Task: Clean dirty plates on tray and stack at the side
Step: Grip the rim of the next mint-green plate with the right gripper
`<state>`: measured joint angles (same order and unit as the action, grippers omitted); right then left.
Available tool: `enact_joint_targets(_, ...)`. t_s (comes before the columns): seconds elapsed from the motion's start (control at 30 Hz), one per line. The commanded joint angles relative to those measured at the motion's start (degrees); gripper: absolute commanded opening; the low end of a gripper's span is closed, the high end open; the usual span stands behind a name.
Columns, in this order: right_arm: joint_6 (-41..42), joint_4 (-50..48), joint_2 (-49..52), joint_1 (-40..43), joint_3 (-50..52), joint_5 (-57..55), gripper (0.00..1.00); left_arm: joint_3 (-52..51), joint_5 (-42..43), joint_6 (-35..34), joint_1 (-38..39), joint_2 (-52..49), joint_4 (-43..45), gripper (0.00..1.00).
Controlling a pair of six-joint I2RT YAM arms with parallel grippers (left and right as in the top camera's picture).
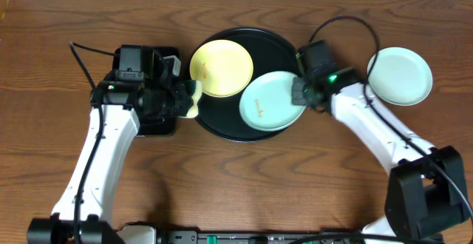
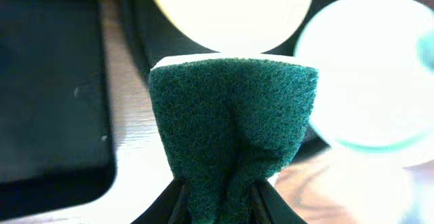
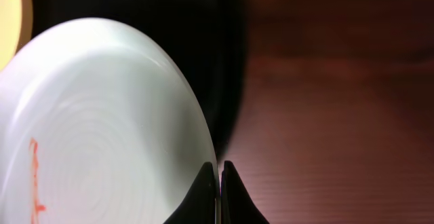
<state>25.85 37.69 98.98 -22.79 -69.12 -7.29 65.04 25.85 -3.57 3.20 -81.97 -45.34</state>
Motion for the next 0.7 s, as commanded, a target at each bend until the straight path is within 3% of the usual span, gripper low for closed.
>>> enact_joint_targets(0.0, 5.4, -2.0, 0.2, -2.0, 2.1, -2.4, 0.01, -0.9, 6.8, 6.6, -0.1, 2.4, -1.6, 0.08)
enact_joint_targets(0.1, 5.4, -2.0, 0.2, -2.2, 2.4, -3.3, 0.01, -0.9, 12.7, 10.1, -0.1, 3.0, -4.0, 0.08)
enact_joint_targets(0.23, 5.3, -1.2, 0.2, -2.2, 2.4, -3.2, 0.01, -0.9, 16.0, 9.8, -0.1, 3.0, -8.2, 0.08)
enact_joint_targets(0.43, 4.5, -0.6, 0.2, -2.3, 2.4, -3.2, 0.01, -1.0, 15.9, 8.9, 3.0, 3.0, -14.1, 0.08)
enact_joint_targets(0.57, 1.2, -0.2, 0.2, -2.7, 2.5, -3.2, 0.01, -1.0, 15.2, 7.7, 7.5, 3.0, -13.8, 0.08)
enact_joint_targets(0.67, -0.9, -0.3, 0.2, -3.1, 2.9, -3.3, 0.01, -1.0, 10.3, 3.2, 11.0, 3.0, -12.2, 0.08)
